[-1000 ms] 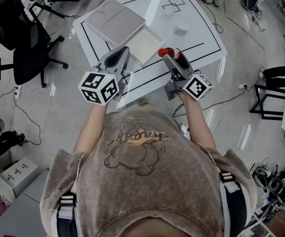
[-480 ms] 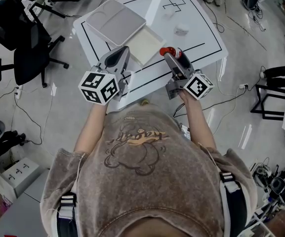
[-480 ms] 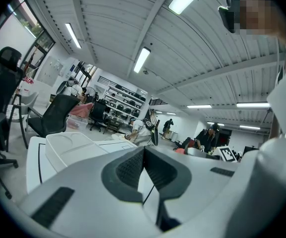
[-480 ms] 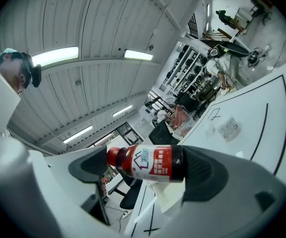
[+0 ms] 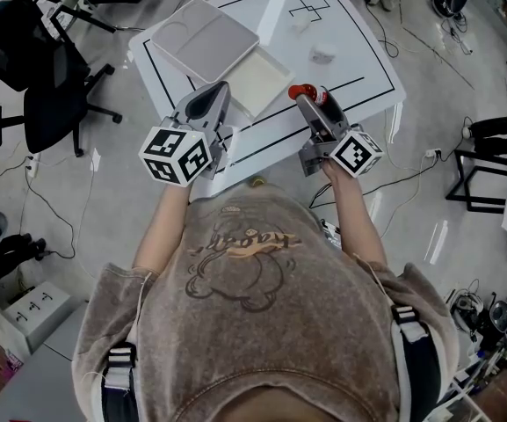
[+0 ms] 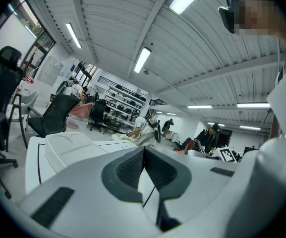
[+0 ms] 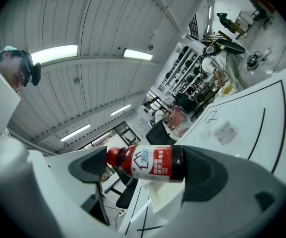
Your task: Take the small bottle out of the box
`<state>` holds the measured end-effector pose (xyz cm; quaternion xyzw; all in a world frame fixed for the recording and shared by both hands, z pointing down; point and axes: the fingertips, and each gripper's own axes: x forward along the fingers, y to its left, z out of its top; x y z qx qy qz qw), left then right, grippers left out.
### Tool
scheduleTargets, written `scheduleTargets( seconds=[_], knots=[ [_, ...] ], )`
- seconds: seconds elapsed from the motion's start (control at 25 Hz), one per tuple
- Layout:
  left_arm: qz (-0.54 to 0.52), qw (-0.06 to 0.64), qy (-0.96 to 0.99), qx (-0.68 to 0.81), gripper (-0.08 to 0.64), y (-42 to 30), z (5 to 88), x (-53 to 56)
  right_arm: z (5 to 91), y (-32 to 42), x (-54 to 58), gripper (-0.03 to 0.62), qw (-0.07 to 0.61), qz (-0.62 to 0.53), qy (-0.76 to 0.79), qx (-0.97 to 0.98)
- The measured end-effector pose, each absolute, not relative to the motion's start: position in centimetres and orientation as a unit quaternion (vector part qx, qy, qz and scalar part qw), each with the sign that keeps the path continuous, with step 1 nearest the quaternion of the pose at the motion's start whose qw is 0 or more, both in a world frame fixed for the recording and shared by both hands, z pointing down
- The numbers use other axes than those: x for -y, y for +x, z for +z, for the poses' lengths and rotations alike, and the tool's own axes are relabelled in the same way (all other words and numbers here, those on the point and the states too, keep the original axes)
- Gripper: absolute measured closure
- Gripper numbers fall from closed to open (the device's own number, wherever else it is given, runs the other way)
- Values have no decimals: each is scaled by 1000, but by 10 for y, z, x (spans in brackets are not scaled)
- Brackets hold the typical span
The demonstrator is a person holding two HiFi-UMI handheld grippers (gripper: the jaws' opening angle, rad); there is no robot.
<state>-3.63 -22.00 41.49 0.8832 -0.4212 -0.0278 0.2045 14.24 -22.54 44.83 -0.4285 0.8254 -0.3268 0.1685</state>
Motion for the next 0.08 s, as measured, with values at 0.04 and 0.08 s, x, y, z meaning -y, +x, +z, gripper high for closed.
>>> scheduleTargets(
  seconds=[0.04, 0.08],
  knots=[
    [-28, 204, 883, 422, 552, -37, 415, 221, 448, 143, 226, 123, 168, -326, -429, -826],
    [-28, 204, 883, 422, 552, -37, 415, 221, 448, 143, 227, 123, 167, -325, -429, -826]
  ],
)
